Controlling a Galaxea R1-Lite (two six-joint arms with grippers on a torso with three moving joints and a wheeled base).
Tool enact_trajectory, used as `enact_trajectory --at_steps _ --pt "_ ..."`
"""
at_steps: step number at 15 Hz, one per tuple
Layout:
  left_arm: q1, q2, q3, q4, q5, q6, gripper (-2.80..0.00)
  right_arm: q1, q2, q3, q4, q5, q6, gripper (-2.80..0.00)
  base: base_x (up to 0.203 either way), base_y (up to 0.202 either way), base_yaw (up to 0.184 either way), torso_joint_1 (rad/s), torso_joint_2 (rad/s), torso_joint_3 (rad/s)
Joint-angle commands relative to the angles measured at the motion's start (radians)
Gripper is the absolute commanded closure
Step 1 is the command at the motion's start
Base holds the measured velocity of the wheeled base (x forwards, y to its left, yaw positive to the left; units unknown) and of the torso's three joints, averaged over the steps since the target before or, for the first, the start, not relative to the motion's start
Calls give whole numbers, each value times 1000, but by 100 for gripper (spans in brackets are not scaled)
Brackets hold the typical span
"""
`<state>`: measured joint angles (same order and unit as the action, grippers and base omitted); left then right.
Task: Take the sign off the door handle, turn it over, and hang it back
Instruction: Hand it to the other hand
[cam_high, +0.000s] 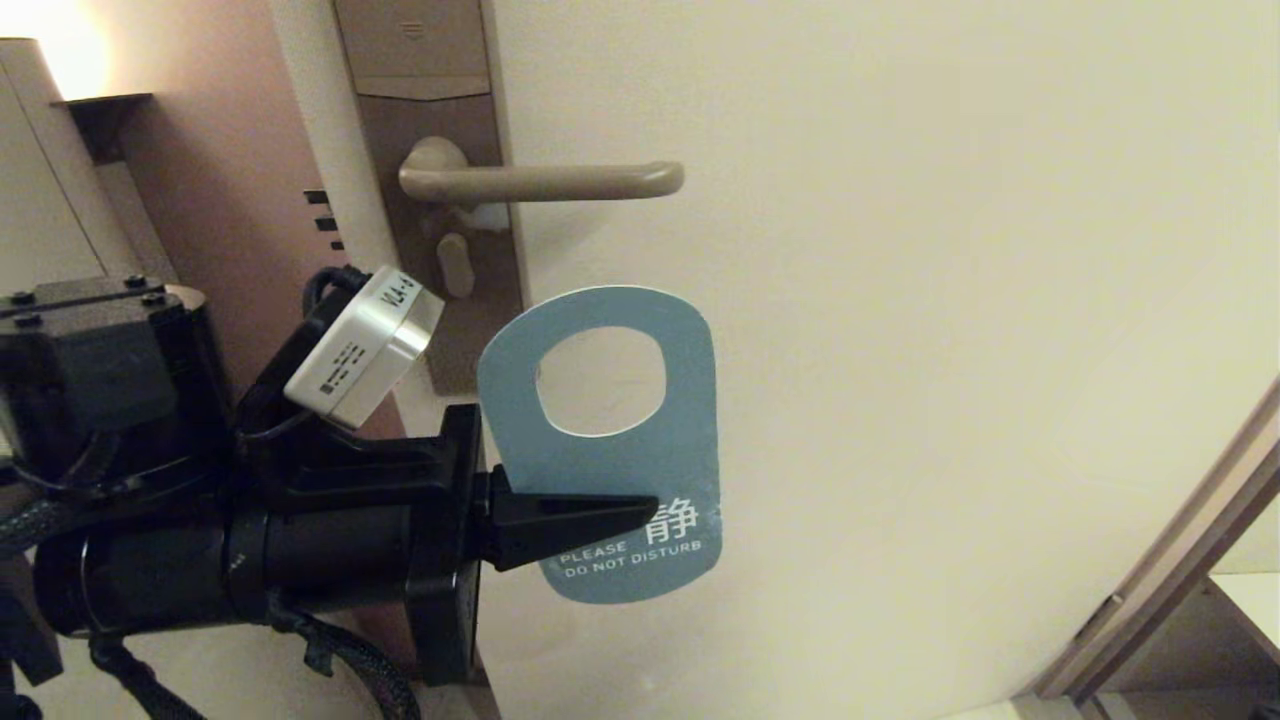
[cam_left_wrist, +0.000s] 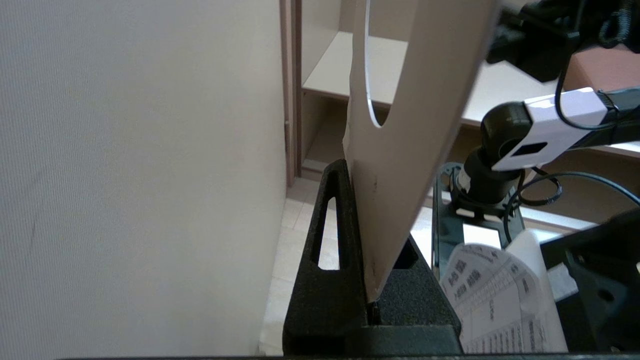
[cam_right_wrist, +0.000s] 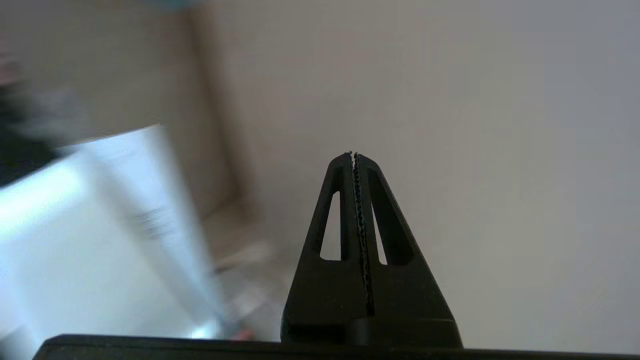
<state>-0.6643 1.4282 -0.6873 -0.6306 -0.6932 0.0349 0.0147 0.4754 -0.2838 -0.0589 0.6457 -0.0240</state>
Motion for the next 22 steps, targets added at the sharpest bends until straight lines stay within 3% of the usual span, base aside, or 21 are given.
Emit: enact_trajectory --at_steps 1,7,10,11,16,22 --pt "-2 36 -32 -4 -5 0 0 1 103 12 -3 116 -1 0 0 0 0 0 0 0" --pt "-83 102 -100 -4 -5 0 0 16 255 30 -28 210 -75 0 0 0 0 0 0 0" --pt "-96 120 -115 -6 -5 0 0 70 353 27 -167 216 -80 0 0 0 0 0 0 0" --pt "-97 124 -127 -6 -5 -1 0 91 380 20 -199 216 -79 -280 0 0 0 0 0 0" --pt "-114 152 -161 -6 -5 -1 0 254 481 -56 -217 215 -78 -280 0 0 0 0 0 0" --pt "-144 184 -215 -6 -5 -16 0 298 625 -113 -345 207 -77 -280 0 0 0 0 0 0"
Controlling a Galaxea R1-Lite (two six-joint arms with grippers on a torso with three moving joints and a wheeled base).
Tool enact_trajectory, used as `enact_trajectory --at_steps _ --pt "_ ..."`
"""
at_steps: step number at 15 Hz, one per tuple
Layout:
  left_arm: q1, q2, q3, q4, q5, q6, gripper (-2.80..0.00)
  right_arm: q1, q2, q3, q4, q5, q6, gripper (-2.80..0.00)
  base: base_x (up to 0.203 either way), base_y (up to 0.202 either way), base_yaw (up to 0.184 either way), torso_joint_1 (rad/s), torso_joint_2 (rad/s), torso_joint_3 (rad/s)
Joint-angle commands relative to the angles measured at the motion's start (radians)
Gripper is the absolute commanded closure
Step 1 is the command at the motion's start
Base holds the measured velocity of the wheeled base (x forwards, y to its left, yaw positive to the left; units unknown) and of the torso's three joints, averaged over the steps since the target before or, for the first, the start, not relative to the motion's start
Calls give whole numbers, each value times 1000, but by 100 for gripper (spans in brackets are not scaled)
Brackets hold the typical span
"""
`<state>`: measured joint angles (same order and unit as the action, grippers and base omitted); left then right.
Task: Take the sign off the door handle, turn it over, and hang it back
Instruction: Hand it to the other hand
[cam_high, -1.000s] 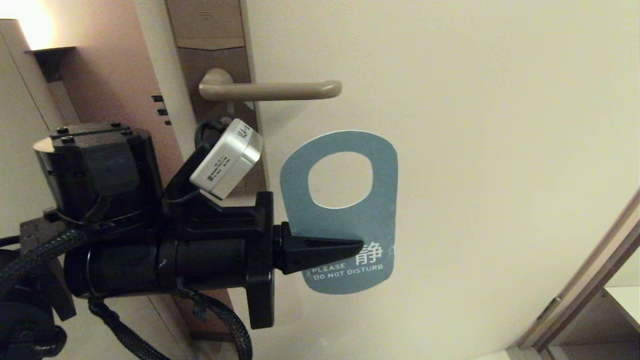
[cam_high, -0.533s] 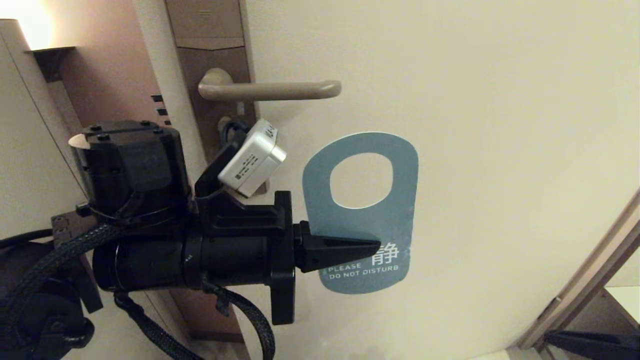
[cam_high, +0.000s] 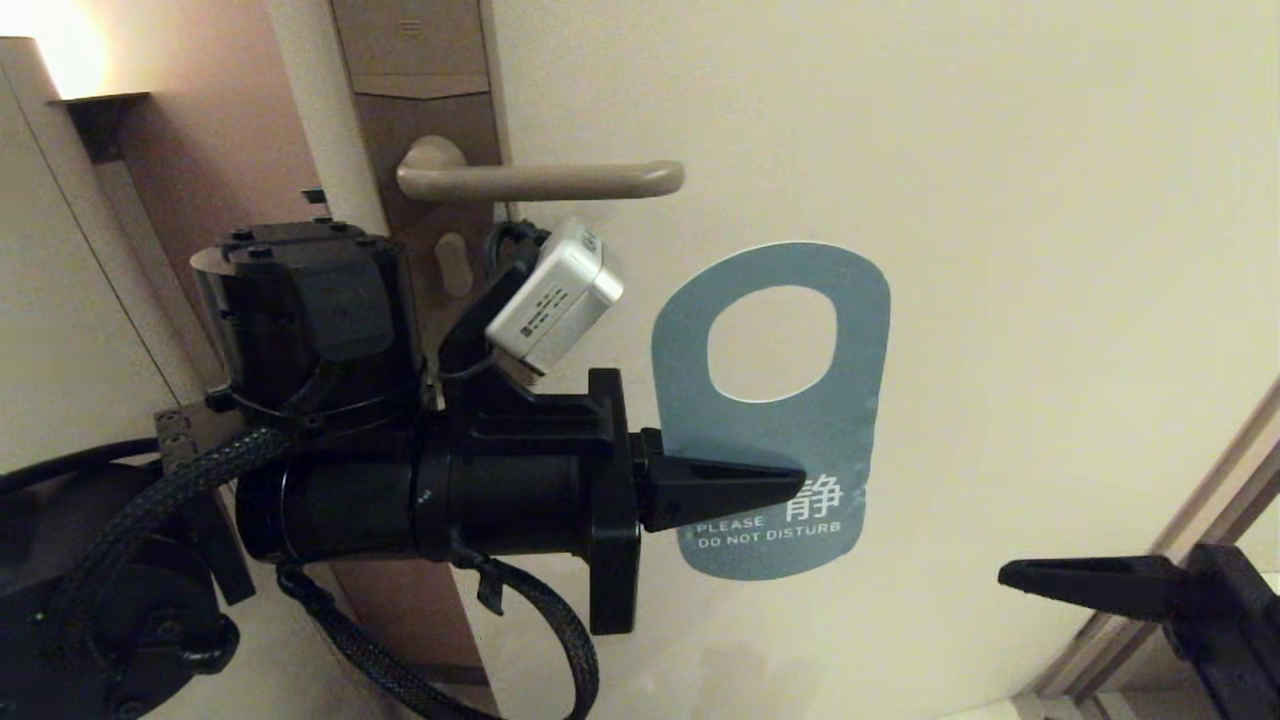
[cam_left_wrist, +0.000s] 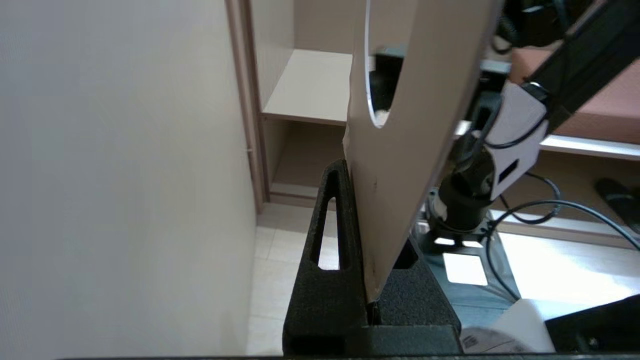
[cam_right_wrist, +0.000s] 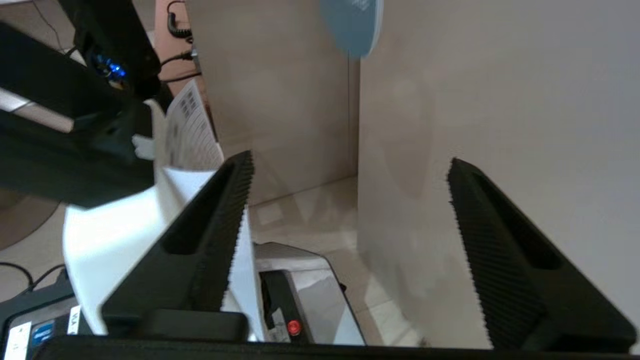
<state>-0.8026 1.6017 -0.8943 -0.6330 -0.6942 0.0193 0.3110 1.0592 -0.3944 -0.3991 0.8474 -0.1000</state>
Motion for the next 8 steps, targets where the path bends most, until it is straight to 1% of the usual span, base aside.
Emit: enact_trajectory --at_steps 1,5,8 --pt "-11 12 -11 -5 -4 -3 0 15 46 -11 -7 4 2 -280 0 0 0 0 0 0" --pt "-28 29 -14 -57 -4 -38 0 91 85 -58 -8 4 20 -280 0 0 0 0 0 0" --pt "-32 35 -12 -59 -2 -44 0 127 113 -96 -8 5 43 -280 0 0 0 0 0 0"
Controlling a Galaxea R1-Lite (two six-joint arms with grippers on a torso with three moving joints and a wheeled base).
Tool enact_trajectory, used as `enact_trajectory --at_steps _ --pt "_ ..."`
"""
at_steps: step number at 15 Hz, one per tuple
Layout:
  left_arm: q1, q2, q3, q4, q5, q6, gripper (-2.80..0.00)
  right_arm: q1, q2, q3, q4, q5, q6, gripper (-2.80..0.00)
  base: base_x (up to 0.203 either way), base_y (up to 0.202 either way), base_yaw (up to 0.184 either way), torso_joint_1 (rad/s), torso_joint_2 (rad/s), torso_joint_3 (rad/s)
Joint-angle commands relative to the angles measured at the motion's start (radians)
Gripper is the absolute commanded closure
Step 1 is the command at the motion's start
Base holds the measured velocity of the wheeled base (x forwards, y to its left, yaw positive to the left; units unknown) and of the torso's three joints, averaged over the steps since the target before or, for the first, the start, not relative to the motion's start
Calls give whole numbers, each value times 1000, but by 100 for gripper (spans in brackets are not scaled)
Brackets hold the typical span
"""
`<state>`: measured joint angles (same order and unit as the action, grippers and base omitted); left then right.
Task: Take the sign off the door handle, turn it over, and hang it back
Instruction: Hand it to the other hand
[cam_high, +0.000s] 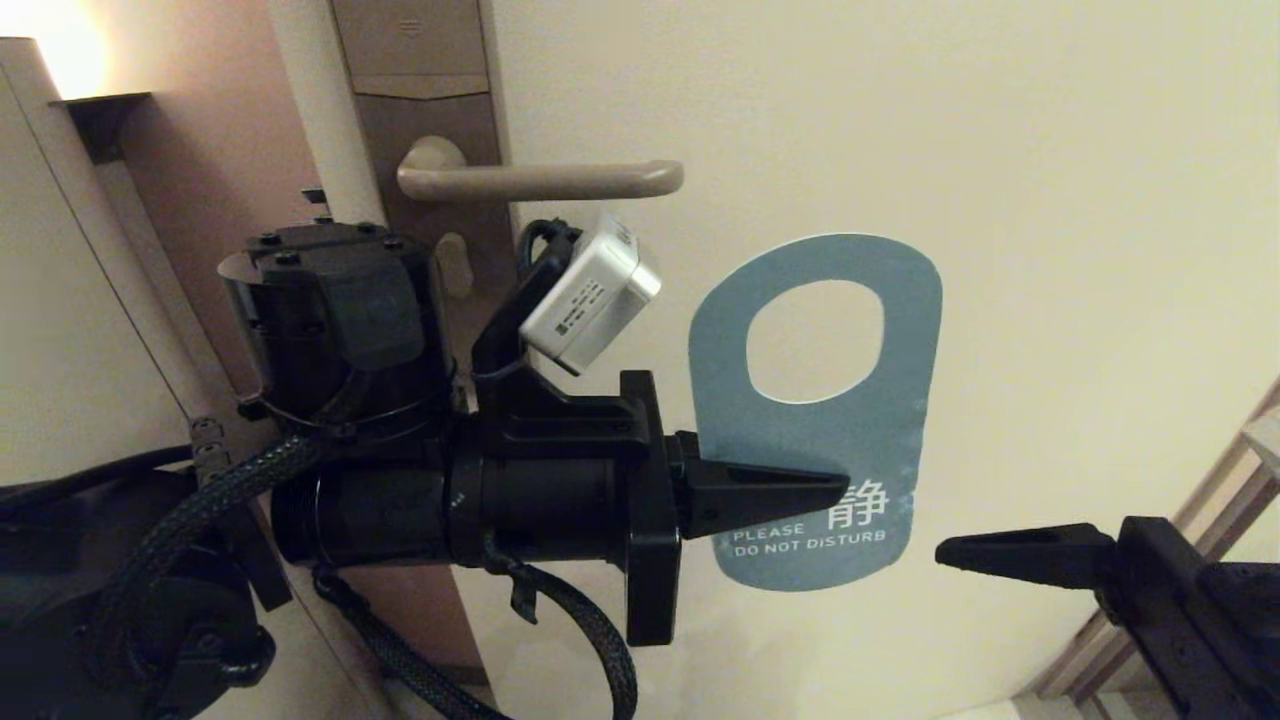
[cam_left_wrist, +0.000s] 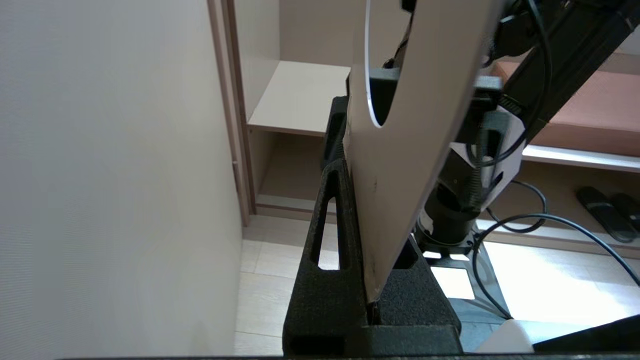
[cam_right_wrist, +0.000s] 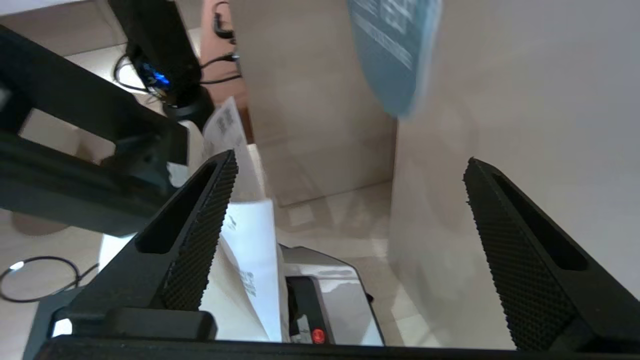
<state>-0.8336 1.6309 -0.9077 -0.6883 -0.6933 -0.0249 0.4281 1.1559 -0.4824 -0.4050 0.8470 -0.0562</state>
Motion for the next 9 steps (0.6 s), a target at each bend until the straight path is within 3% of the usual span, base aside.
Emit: enact_trajectory --at_steps 1,9 --pt "-4 9 1 -5 -4 0 0 17 27 -18 -3 5 1 -280 0 0 0 0 0 0" --pt "-19 18 0 -5 -3 -1 0 109 75 -72 -11 -1 4 -280 0 0 0 0 0 0"
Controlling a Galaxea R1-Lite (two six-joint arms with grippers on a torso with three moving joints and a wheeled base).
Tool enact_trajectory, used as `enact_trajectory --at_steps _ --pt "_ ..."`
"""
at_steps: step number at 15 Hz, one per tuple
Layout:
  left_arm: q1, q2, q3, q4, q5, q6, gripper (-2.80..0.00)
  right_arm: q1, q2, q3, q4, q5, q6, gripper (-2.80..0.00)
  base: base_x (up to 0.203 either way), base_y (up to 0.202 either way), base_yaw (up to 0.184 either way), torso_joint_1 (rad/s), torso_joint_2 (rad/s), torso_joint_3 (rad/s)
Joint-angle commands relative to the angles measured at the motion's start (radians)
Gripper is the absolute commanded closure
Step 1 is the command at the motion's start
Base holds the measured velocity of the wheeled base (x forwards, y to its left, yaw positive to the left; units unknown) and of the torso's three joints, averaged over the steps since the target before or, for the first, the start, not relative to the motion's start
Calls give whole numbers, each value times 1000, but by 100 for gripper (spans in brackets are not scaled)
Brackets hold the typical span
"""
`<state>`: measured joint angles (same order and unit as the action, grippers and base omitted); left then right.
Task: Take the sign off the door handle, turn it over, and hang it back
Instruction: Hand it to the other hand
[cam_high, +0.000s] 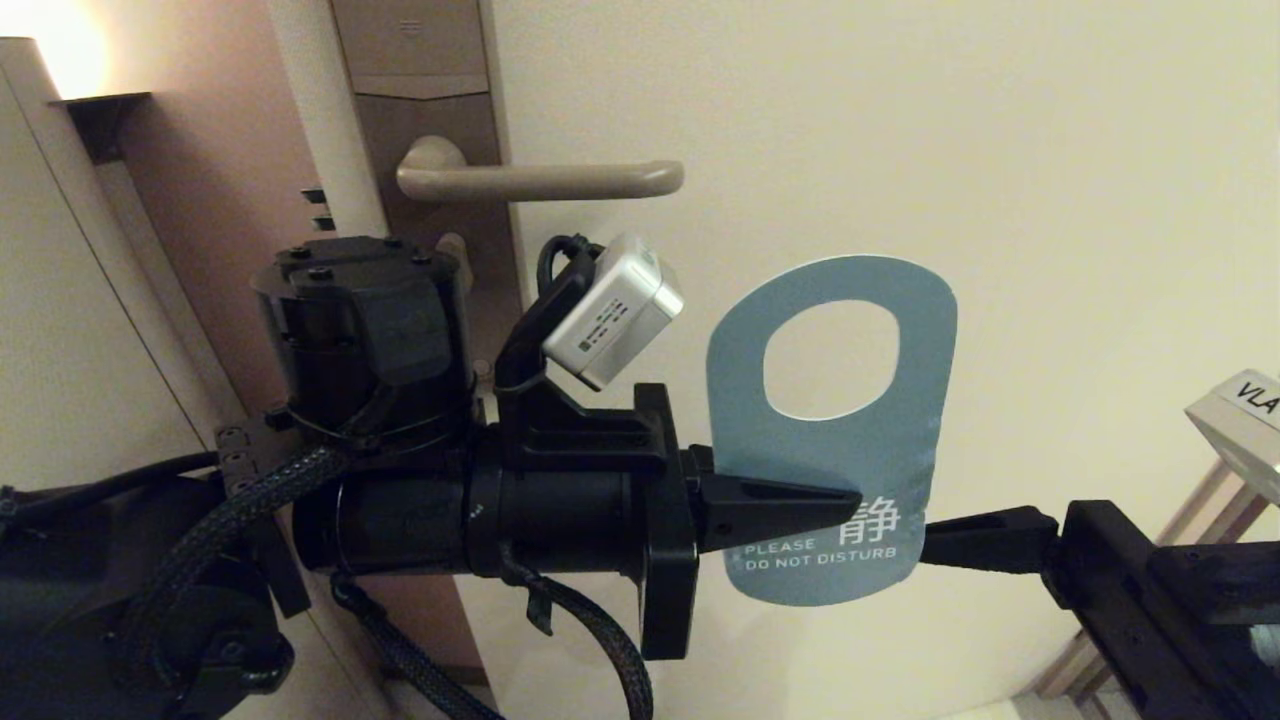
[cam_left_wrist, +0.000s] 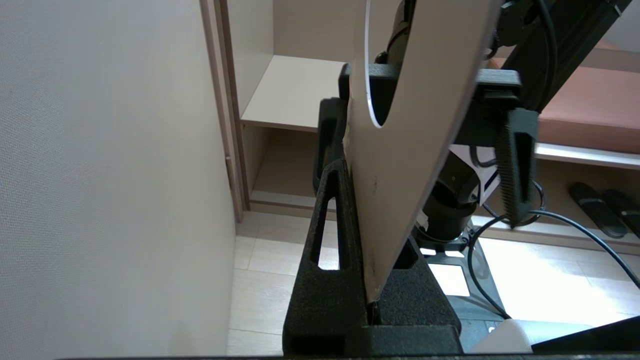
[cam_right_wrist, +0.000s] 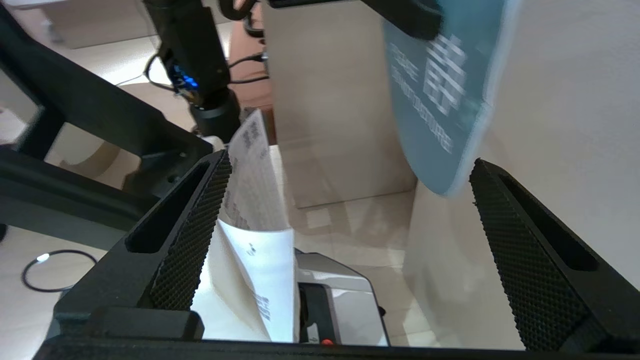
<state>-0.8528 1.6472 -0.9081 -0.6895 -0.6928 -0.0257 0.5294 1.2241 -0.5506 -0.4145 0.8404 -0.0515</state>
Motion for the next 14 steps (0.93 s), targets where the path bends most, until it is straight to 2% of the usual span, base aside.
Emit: enact_trajectory --at_steps 1,8,14 --pt "0 3 0 -10 -4 -2 0 20 13 -9 -2 4 0 -280 0 0 0 0 0 0" --pt "-2 15 -5 -21 -4 -5 0 50 86 -86 -3 3 1 -280 0 0 0 0 0 0" --pt "-2 31 -25 -21 -4 -6 0 139 123 -121 -37 -35 42 -280 0 0 0 0 0 0"
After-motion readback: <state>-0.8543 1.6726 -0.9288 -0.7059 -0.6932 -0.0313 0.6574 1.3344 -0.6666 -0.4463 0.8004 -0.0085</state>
